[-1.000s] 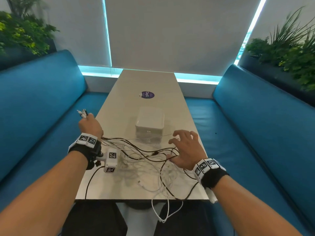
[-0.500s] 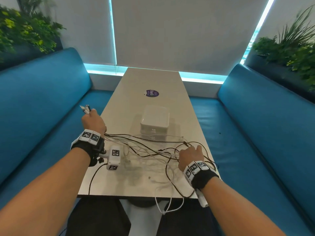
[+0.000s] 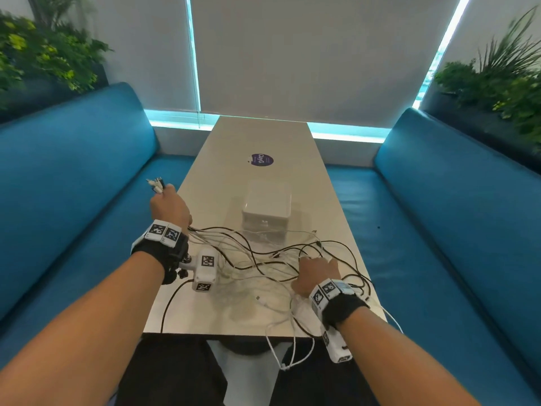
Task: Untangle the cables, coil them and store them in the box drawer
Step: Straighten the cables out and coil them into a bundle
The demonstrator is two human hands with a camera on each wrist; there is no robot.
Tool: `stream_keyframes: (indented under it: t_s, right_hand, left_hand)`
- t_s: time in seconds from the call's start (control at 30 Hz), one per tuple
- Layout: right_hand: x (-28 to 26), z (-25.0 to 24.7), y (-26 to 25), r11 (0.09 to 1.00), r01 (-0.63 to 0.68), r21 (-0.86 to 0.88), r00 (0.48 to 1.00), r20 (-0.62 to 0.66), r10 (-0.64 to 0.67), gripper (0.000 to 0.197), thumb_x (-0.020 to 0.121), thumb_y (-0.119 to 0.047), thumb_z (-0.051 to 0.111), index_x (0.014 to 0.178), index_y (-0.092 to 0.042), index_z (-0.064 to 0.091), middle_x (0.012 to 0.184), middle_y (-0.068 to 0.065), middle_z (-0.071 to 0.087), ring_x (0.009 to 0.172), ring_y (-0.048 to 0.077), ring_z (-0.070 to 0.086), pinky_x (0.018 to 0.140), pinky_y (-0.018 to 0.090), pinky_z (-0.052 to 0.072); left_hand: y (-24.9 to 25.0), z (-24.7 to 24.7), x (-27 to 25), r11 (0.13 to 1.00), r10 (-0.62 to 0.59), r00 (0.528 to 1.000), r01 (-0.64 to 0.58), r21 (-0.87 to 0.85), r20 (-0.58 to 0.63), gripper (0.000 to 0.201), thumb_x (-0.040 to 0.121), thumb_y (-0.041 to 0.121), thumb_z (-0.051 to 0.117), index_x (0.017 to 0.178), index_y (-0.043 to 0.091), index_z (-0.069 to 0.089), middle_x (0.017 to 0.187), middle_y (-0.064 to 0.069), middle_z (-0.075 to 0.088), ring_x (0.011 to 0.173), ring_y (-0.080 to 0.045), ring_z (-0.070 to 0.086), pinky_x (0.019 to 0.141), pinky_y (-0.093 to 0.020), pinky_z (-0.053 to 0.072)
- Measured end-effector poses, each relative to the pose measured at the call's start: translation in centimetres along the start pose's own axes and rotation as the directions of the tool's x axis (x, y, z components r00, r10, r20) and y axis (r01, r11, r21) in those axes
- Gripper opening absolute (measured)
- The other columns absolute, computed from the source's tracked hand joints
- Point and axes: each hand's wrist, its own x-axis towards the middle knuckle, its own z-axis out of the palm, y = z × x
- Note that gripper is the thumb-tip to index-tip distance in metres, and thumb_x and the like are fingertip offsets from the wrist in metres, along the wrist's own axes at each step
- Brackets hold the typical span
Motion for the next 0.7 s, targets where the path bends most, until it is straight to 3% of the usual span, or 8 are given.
stream_keyframes:
  t_s: [0.07,0.13,0.2,0.23,0.3,0.37,0.47,0.7]
  right_hand:
    - [0.1,-0.2,0.6,1.000,-0.010,-0.024,1.000,-0.014,0.010,0.031,0.087,-0.029,0.051,0.116,-0.021,0.056,0.112,0.001,0.066,0.107,0.024,0.060,0.102,0.045,0.031]
    - [0.1,-0.4,1.8,0.998,-0.039,-0.058,0.999,-0.030,0.037,0.030,0.090,-0.022,0.047,0.118,-0.021,0.058,0.115,0.002,0.065,0.108,0.025,0.061,0.099,0.045,0.036]
    - [0.1,-0.8,3.5,0.997,-0.059,-0.058,0.996,-0.063,0.056,0.032,0.091,-0.018,0.045,0.120,-0.019,0.059,0.121,0.006,0.061,0.111,0.029,0.059,0.095,0.043,0.044]
    - [0.1,-0.9,4.4,0.997,-0.062,-0.042,0.994,-0.090,0.058,0.032,0.092,-0.015,0.045,0.120,-0.016,0.060,0.121,0.008,0.058,0.111,0.030,0.059,0.091,0.042,0.048]
    - [-0.1,-1.0,6.3,0.998,-0.066,-0.022,0.985,-0.161,0.061,0.030,0.092,-0.012,0.045,0.117,-0.014,0.060,0.119,0.009,0.053,0.108,0.031,0.059,0.086,0.042,0.050]
    - [-0.3,-1.0,7.5,0.996,-0.090,0.001,0.977,-0.196,0.089,0.028,0.091,-0.010,0.044,0.114,-0.015,0.060,0.120,0.010,0.050,0.102,0.032,0.060,0.086,0.043,0.049]
    - [-0.4,-1.4,7.8,0.986,-0.143,0.089,0.978,-0.141,0.154,0.026,0.091,-0.005,0.044,0.112,-0.011,0.058,0.122,0.011,0.048,0.102,0.033,0.060,0.085,0.040,0.048]
    - [0.3,-1.1,9.5,0.935,-0.246,0.254,0.966,-0.011,0.257,0.033,0.085,-0.039,0.061,0.109,-0.017,0.055,0.109,0.009,0.061,0.099,0.031,0.062,0.074,0.034,0.048]
  left_hand:
    - [0.2,0.3,-0.4,1.000,-0.005,1.000,0.005,-0.006,0.001,0.062,0.076,0.041,0.048,0.118,-0.006,0.050,0.066,-0.005,0.047,0.054,-0.023,0.041,0.053,-0.030,0.032]
    - [0.1,0.3,-0.8,1.000,-0.008,1.000,0.008,0.002,0.020,0.057,0.083,0.037,0.048,0.119,-0.007,0.050,0.065,-0.001,0.044,0.052,-0.019,0.040,0.051,-0.025,0.031]
    - [-0.1,-0.1,-0.7,1.000,-0.004,0.999,0.004,-0.007,0.039,0.055,0.087,0.035,0.046,0.122,-0.006,0.051,0.068,-0.004,0.047,0.055,-0.026,0.047,0.053,-0.027,0.035]
    - [-0.3,-0.2,-0.5,1.000,0.009,0.999,-0.011,0.025,0.049,0.059,0.086,0.039,0.043,0.124,-0.005,0.052,0.074,-0.012,0.052,0.063,-0.038,0.057,0.056,-0.031,0.041]
    - [-0.8,-0.4,0.0,0.987,0.035,0.997,-0.045,0.153,0.067,0.068,0.082,0.047,0.037,0.127,-0.002,0.053,0.103,-0.032,0.060,0.098,-0.053,0.062,0.069,-0.045,0.049]
    - [-1.2,-0.5,0.1,0.977,0.030,0.995,-0.049,0.207,0.092,0.071,0.081,0.049,0.034,0.129,-0.001,0.052,0.124,-0.033,0.059,0.110,-0.053,0.059,0.077,-0.050,0.051]
    - [-1.4,-0.5,0.1,0.967,0.016,0.996,-0.039,0.253,0.092,0.071,0.081,0.048,0.034,0.130,0.000,0.052,0.127,-0.031,0.059,0.113,-0.051,0.059,0.088,-0.058,0.052]
    - [-1.9,-2.5,1.4,0.949,0.017,0.999,-0.026,0.314,0.031,0.066,0.086,0.042,0.030,0.133,0.000,0.049,0.129,-0.030,0.058,0.114,-0.049,0.059,0.094,-0.057,0.050]
